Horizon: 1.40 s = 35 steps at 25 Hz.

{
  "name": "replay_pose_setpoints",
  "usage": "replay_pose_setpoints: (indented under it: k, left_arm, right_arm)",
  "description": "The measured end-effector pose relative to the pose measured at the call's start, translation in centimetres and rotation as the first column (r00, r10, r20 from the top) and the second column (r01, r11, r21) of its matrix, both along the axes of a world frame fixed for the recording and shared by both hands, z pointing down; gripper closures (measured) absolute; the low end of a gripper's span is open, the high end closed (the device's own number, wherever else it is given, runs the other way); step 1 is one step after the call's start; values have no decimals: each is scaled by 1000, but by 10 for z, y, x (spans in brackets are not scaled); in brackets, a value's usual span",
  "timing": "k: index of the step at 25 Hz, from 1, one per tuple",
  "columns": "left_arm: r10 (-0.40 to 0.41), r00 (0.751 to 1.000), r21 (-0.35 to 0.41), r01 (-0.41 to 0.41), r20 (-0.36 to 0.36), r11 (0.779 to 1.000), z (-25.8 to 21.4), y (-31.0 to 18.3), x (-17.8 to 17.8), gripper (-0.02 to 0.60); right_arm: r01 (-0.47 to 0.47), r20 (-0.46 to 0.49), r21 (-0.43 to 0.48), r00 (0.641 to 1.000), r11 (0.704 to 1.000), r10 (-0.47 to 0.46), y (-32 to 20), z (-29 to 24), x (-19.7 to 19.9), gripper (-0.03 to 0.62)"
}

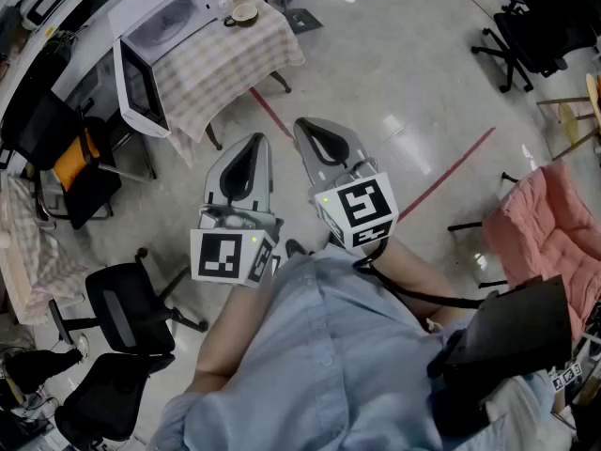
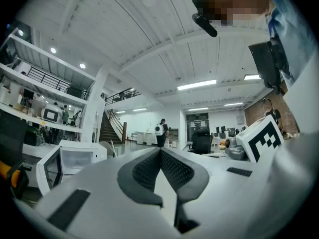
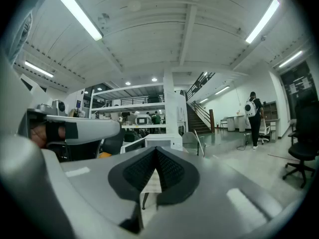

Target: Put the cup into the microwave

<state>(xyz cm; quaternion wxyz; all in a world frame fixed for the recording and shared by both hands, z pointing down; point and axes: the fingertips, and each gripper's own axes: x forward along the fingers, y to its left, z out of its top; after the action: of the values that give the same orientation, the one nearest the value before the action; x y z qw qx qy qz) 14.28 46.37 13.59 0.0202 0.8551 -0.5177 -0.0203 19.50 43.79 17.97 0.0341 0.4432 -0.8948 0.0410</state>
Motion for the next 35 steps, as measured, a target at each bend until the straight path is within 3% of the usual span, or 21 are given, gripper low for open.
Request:
replay_pose_setpoints:
  k: [13, 28, 35]
  left_arm:
    - [5, 1000, -13, -5, 14, 1000, 6, 1, 10, 577]
    - [23, 999, -40, -22, 38, 999, 16, -8, 80, 577]
    - [22, 998, -63, -18, 56, 998, 23, -24, 83, 577]
  right_arm:
    - [15, 16, -18, 1000, 1000, -15, 3, 6, 4, 594]
    - [70, 81, -37, 994, 997, -66, -7, 14, 60, 594]
    - [71, 106, -57, 992, 996, -65, -20, 20, 66, 594]
